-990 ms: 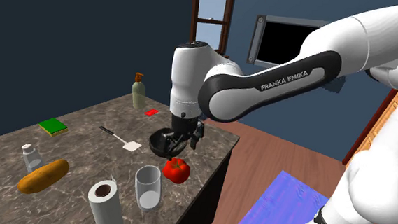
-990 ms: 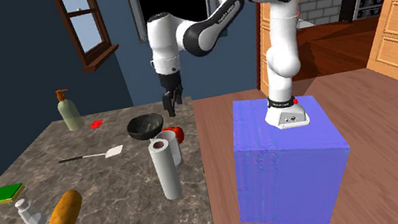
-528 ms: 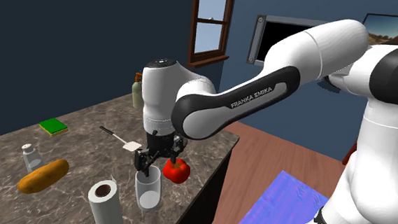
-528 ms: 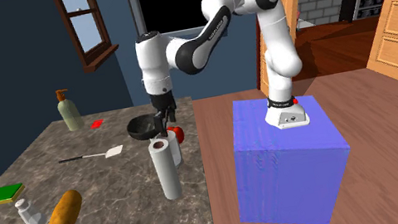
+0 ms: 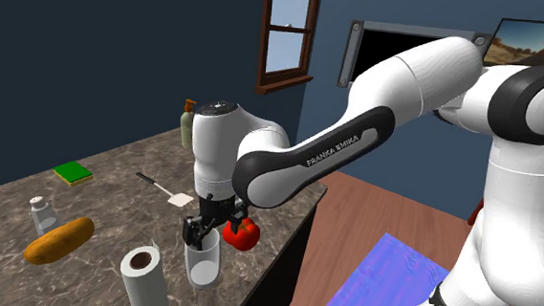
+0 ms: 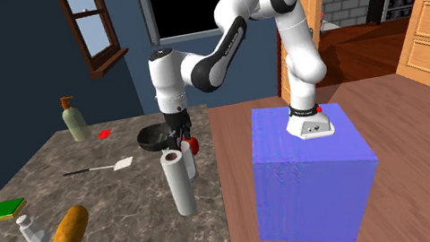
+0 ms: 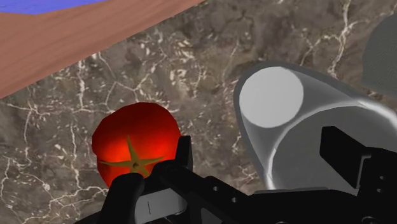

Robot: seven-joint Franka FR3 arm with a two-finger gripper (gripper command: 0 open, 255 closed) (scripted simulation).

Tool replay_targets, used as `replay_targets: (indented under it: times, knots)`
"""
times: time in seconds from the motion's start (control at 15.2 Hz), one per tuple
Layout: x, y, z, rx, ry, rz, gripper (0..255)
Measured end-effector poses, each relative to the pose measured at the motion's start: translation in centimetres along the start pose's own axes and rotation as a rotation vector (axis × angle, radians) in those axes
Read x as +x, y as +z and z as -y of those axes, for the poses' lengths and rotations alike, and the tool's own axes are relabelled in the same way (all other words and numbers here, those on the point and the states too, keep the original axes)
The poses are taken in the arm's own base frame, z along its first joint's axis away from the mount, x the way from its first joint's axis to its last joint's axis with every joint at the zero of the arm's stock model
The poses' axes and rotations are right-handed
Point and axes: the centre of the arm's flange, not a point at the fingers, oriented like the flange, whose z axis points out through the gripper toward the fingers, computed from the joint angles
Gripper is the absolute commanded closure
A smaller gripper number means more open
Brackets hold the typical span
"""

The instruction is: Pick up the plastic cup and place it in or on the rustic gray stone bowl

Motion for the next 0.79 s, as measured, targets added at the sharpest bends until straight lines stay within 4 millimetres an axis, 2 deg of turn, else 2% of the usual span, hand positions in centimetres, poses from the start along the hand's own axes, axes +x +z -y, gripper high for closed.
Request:
replay_targets:
  times: [0.33,0.4,0.79]
  knots:
    - [-0.04,0.23,0.02,0.0,0.0,0.0,0]
    - [-0.04,0.23,0.02,0.0,0.0,0.0,255]
    - [-0.04,0.2,0.02,0.0,0.0,-0.001,255]
